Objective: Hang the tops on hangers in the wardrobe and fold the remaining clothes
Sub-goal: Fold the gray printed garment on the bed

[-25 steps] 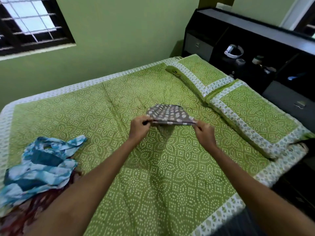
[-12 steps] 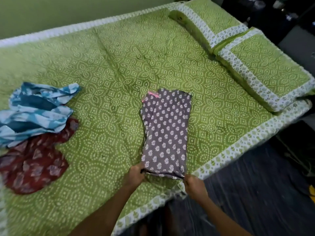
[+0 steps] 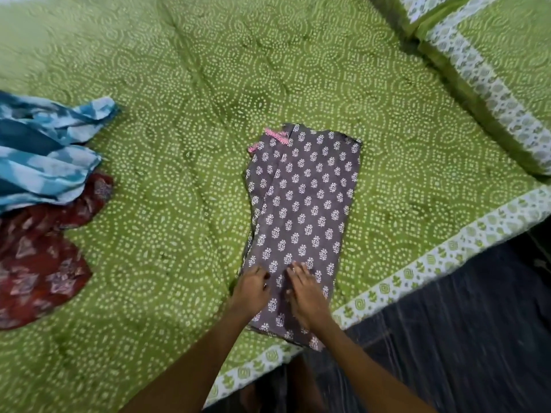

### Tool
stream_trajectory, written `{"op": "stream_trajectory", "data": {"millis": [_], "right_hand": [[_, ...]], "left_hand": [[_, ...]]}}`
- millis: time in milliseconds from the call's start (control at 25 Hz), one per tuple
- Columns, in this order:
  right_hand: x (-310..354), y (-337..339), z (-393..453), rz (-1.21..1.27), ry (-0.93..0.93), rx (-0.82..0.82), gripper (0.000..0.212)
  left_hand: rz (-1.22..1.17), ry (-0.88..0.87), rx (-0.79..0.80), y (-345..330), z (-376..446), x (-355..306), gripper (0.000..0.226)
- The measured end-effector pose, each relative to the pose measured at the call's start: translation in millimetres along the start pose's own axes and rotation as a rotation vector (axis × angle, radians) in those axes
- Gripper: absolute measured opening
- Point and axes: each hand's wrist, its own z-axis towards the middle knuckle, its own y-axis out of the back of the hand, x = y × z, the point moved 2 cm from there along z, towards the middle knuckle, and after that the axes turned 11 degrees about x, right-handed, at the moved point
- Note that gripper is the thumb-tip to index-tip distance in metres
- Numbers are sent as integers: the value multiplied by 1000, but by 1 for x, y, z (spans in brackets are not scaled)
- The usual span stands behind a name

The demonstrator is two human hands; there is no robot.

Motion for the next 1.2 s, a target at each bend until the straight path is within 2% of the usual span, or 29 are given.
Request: {"op": "stream_trajectory", "data": {"millis": [80, 200, 280, 400, 480, 560, 640, 720, 760, 840, 920, 960, 1040, 1120, 1200], "right_hand": [[-9, -4, 25, -143, 77, 59, 72], [-43, 7, 55, -338, 150, 148, 67], [-67, 27, 81, -342, 115, 73, 79], [-74, 51, 113, -189, -95, -81, 87], [-57, 49, 130, -80, -233, -163, 88], [-39, 38, 145, -22, -281, -225, 84], [-35, 31, 152, -39, -269, -288, 76], [-40, 26, 154, -61, -247, -372, 70], [-42, 25, 154, -73, -244, -402, 69], [-43, 22, 155, -83, -247, -424, 67], [-41, 21, 157, -77, -252, -428, 67], [-40, 20, 158, -79, -255, -424, 67], [-41, 19, 160, -93, -258, -416, 67], [-43, 18, 160, -106, -259, -417, 67], [-43, 16, 161, -106, -263, -415, 68]], "left_hand": [[-47, 74, -82, 3, 25, -3, 40], [-298, 279, -361, 14, 52, -4, 44], [-558, 395, -449, 27, 71, -3, 40], [-837, 393, -411, 42, 93, -3, 14], [-779, 326, -490, 50, 98, -1, 9], [-573, 264, -550, 51, 101, 4, 11], [-527, 262, -508, 47, 104, 5, 11], [-673, 402, -427, 49, 106, 4, 16], [-665, 495, -336, 52, 107, 4, 22], [-454, 626, -36, 59, 107, 0, 44], [-329, 618, 196, 68, 106, -5, 57], [-355, 585, 237, 70, 109, -5, 50], [-566, 482, 131, 66, 112, -2, 31], [-855, 449, -176, 56, 109, -1, 23], [-1007, 442, -425, 54, 103, -7, 10]]}}
